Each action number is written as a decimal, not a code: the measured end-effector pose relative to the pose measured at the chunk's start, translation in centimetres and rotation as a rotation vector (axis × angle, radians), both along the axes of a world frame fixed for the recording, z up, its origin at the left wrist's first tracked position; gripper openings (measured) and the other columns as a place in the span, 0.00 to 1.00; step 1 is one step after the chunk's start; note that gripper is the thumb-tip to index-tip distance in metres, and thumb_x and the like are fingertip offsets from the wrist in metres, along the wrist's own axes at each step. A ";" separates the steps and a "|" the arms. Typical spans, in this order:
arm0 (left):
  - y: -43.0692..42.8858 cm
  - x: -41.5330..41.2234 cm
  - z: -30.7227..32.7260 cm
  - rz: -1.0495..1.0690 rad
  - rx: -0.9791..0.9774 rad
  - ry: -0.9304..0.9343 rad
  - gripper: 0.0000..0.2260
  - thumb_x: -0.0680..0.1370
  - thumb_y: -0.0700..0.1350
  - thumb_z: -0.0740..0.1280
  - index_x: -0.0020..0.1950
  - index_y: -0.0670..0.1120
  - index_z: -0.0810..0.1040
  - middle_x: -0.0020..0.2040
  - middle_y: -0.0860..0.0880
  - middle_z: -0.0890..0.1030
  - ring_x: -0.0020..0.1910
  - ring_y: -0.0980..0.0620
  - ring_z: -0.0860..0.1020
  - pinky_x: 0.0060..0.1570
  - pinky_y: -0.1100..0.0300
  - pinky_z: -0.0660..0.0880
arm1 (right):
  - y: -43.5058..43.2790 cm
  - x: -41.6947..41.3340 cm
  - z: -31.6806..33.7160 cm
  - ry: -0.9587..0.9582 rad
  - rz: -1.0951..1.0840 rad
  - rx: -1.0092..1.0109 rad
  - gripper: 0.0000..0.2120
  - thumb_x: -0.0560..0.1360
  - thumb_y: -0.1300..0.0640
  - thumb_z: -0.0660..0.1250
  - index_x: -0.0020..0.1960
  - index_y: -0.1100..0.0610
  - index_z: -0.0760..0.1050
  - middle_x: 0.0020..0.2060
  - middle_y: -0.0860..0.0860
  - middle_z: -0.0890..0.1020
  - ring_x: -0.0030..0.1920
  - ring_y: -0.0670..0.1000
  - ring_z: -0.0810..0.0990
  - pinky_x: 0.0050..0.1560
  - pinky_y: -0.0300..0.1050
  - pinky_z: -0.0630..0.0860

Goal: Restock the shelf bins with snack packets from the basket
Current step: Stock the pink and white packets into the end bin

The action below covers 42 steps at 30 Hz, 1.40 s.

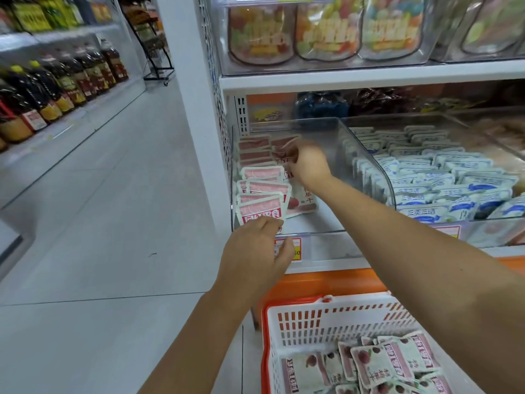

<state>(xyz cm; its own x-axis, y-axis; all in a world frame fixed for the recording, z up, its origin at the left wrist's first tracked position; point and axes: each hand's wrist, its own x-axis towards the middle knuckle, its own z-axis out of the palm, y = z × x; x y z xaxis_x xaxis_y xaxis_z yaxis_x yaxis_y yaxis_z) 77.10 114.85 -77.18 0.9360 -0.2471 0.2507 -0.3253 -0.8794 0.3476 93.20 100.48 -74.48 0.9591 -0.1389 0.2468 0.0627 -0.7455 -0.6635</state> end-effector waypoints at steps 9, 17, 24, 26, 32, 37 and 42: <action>-0.3 -0.3 0.3 0.015 0.025 -0.011 0.20 0.80 0.58 0.54 0.71 0.54 0.68 0.68 0.56 0.72 0.65 0.56 0.70 0.63 0.62 0.67 | -0.4 -6.4 0.4 0.513 0.134 0.205 0.06 0.76 0.67 0.60 0.42 0.61 0.72 0.42 0.58 0.79 0.42 0.55 0.79 0.49 0.47 0.80; 0.0 -0.5 0.3 0.006 0.029 -0.035 0.18 0.81 0.56 0.55 0.67 0.51 0.72 0.62 0.53 0.77 0.59 0.55 0.73 0.57 0.63 0.69 | 3.1 -7.8 1.8 0.584 0.306 0.134 0.14 0.73 0.72 0.55 0.32 0.59 0.63 0.31 0.55 0.65 0.30 0.52 0.63 0.31 0.42 0.63; 0.7 -1.3 -0.2 -0.059 -0.015 -0.124 0.16 0.81 0.52 0.56 0.65 0.48 0.75 0.60 0.51 0.78 0.59 0.53 0.75 0.56 0.65 0.67 | 0.6 -8.9 1.1 0.490 0.248 0.182 0.07 0.74 0.68 0.56 0.46 0.60 0.71 0.46 0.57 0.74 0.47 0.54 0.72 0.49 0.47 0.73; 0.9 -2.5 -0.4 -0.139 -0.108 -0.280 0.16 0.80 0.50 0.56 0.60 0.45 0.78 0.56 0.49 0.80 0.56 0.53 0.77 0.55 0.65 0.69 | -0.5 -10.6 1.5 0.300 0.199 0.177 0.12 0.76 0.63 0.59 0.59 0.59 0.72 0.51 0.51 0.74 0.49 0.52 0.75 0.48 0.40 0.72; -0.5 -6.9 -3.0 -0.279 -0.075 -0.035 0.12 0.81 0.50 0.57 0.51 0.47 0.79 0.47 0.53 0.80 0.45 0.59 0.76 0.44 0.71 0.70 | -4.2 -19.1 -0.6 -0.035 0.251 0.228 0.17 0.78 0.54 0.64 0.35 0.63 0.75 0.24 0.45 0.74 0.27 0.42 0.71 0.32 0.36 0.68; -1.9 -8.7 -7.7 -0.344 0.225 0.345 0.13 0.82 0.48 0.57 0.47 0.45 0.78 0.45 0.50 0.79 0.41 0.53 0.77 0.45 0.56 0.76 | -8.2 -23.8 -9.0 0.293 0.286 -0.058 0.18 0.79 0.52 0.64 0.34 0.62 0.72 0.25 0.45 0.71 0.25 0.42 0.67 0.27 0.34 0.62; -1.3 -9.4 -12.0 -0.338 0.401 0.620 0.15 0.82 0.46 0.55 0.44 0.41 0.76 0.39 0.47 0.76 0.36 0.51 0.74 0.35 0.60 0.70 | -13.9 -27.2 -21.1 0.856 0.262 -0.327 0.10 0.79 0.56 0.61 0.40 0.59 0.72 0.39 0.56 0.78 0.41 0.54 0.80 0.35 0.38 0.72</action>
